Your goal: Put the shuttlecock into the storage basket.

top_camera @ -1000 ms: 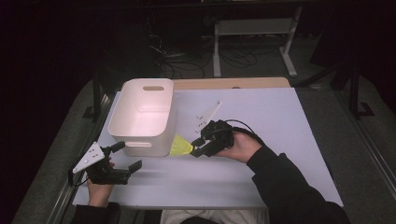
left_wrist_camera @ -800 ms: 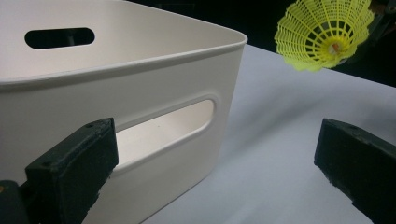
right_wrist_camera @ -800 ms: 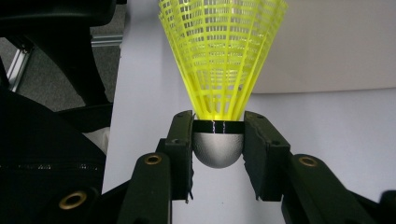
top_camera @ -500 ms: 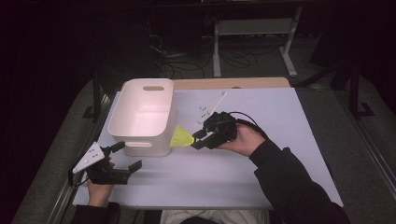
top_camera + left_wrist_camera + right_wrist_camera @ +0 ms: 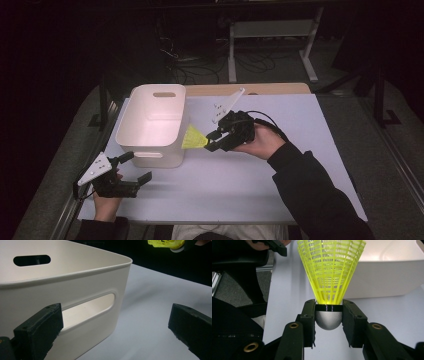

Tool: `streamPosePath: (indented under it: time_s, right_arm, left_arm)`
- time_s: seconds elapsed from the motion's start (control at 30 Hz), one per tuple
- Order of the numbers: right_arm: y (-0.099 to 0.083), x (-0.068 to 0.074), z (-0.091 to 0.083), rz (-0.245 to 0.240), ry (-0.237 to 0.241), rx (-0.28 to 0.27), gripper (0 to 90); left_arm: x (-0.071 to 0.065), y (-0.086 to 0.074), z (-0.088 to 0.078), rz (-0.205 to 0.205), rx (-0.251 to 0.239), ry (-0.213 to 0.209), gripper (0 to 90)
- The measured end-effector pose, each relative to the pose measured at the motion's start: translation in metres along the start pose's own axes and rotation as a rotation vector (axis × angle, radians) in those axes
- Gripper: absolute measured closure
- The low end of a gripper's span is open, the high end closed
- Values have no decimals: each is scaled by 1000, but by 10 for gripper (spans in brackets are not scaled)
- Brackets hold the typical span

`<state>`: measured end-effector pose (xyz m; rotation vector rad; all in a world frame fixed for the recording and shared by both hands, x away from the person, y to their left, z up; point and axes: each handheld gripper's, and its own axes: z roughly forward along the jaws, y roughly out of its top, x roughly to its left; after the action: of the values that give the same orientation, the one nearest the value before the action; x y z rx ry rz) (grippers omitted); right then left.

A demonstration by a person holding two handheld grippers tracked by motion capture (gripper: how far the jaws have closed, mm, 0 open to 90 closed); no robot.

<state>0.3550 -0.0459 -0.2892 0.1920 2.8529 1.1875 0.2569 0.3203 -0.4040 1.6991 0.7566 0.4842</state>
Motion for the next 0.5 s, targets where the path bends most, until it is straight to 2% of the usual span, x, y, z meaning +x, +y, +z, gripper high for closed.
streamPosePath:
  time_s: [0.5]
  right_arm:
    - [19, -8, -6, -10, -9, -1, 629]
  left_arm:
    - [0, 0, 0, 0, -2, 0, 0]
